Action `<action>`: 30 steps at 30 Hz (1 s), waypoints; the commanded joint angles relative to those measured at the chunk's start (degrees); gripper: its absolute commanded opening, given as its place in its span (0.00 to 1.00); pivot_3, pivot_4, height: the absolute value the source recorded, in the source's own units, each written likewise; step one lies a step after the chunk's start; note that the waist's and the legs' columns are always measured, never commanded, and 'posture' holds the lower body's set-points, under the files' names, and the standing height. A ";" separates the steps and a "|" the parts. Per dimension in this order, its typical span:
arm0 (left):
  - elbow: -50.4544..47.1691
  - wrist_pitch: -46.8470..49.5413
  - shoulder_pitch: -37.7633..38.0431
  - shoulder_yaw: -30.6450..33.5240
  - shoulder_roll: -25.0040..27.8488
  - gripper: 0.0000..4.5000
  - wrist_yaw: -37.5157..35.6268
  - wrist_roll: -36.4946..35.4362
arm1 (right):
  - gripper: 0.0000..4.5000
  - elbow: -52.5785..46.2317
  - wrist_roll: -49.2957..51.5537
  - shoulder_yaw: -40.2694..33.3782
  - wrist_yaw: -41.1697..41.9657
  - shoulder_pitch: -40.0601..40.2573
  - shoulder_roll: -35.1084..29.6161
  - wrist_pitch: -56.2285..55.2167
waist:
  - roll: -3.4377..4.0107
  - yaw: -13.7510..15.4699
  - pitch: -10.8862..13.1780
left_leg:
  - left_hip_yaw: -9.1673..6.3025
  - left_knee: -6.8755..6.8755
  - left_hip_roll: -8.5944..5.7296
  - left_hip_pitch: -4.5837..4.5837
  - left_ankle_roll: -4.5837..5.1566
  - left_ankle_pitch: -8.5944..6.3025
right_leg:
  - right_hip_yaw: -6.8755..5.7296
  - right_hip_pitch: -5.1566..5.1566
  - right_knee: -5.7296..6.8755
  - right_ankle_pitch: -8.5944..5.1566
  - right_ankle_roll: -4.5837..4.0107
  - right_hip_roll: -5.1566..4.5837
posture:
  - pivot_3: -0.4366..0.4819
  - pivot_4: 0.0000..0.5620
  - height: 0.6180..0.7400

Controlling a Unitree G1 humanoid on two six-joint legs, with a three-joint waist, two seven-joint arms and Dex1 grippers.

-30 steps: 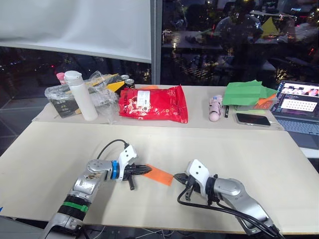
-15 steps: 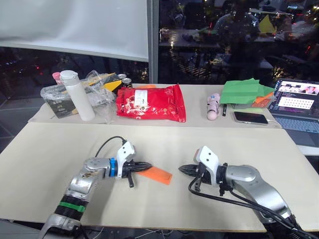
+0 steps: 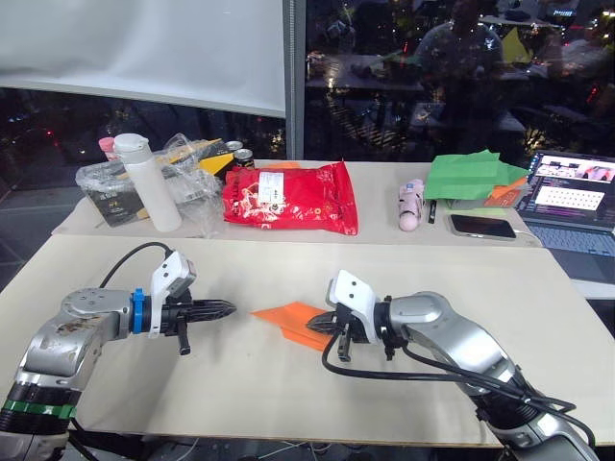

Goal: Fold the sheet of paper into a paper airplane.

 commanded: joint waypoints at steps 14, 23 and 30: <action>-9.54 1.87 6.95 4.78 -1.05 0.00 7.03 -4.84 | 0.01 17.42 -7.04 1.89 2.31 -10.98 5.32 -11.14 | 0.01 -0.44 0.01 | 0.04 -0.04 0.02 -0.06 0.00 0.00 | 0.00 0.07 0.12 0.05 -0.04 0.00 | 0.48 0.27 0.79; -8.14 -0.40 7.90 3.93 -1.03 0.00 7.36 -3.95 | 0.26 7.55 -3.39 0.19 4.51 -13.49 3.80 1.92 | 0.06 -0.53 0.02 | 0.02 -0.06 0.04 0.12 0.00 0.00 | -0.03 0.04 0.14 0.04 -0.05 0.01 | 0.48 0.27 0.79; -7.11 -1.26 7.13 2.72 -0.90 0.00 7.29 -2.82 | 0.64 8.83 -6.36 3.94 2.07 -11.92 4.85 1.90 | 0.06 -0.50 0.02 | 0.03 -0.06 0.04 0.08 0.00 0.00 | -0.03 -0.04 0.10 0.03 -0.07 0.00 | 0.48 0.27 0.79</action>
